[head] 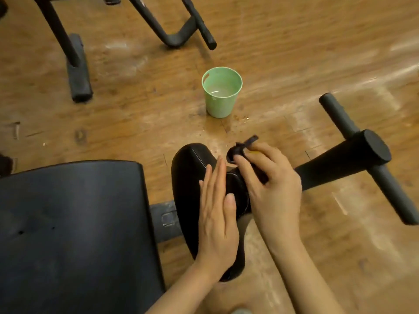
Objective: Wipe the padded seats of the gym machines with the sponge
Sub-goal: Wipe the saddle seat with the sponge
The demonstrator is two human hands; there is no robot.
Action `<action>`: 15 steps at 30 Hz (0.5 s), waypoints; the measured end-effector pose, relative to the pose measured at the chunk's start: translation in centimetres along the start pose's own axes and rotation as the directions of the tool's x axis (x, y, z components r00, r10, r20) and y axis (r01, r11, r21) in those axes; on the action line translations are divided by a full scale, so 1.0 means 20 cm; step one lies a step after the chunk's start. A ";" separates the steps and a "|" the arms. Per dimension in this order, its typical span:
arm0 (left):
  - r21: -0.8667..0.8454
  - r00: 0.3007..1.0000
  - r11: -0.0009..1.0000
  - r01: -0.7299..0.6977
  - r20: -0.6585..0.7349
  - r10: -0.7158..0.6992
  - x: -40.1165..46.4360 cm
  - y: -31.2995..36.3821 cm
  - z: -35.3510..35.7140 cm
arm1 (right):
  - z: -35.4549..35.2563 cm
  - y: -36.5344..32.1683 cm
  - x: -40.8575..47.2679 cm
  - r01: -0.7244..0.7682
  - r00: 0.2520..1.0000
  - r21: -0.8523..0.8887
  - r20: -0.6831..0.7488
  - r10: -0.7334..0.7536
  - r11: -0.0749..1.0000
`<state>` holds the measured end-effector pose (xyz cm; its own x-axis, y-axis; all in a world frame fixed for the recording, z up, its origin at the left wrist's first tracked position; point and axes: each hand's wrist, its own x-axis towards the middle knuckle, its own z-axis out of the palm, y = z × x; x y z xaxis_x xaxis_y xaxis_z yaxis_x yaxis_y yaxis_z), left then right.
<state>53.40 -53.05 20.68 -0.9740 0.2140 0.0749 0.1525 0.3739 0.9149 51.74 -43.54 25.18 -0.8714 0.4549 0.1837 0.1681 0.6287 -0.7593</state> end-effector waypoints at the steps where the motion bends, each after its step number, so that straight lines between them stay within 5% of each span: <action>1: 0.017 1.000 1.000 0.007 0.015 -0.007 -0.01 0.01 -0.01 | 0.00 0.00 -0.12 0.009 0.997 0.045 -0.073 -0.006 0.999; 6: 0.065 0.993 0.993 0.098 0.056 -0.102 0.00 0.05 -0.05 | 0.02 -0.07 -0.19 -0.023 0.991 0.063 -0.129 0.031 0.998; 9: -0.024 0.961 0.961 0.276 0.044 -0.275 -0.01 0.10 -0.07 | -0.01 -0.12 0.10 -0.098 0.993 -0.075 0.051 0.102 0.992; 11: -0.124 0.902 0.893 0.432 0.078 -0.425 -0.01 0.15 -0.08 | -0.04 -0.12 0.14 -0.137 0.981 -0.011 0.136 0.137 0.991; 15: -0.212 0.840 0.813 0.542 0.140 -0.524 0.01 0.18 -0.09 | -0.08 -0.15 -0.09 -0.160 0.987 0.097 0.007 0.160 0.982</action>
<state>53.39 -53.24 24.69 -0.8747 0.1107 -0.4719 -0.4397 0.2283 0.8686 53.47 -45.16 28.10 -0.8364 0.5453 0.0558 0.2597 0.4839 -0.8357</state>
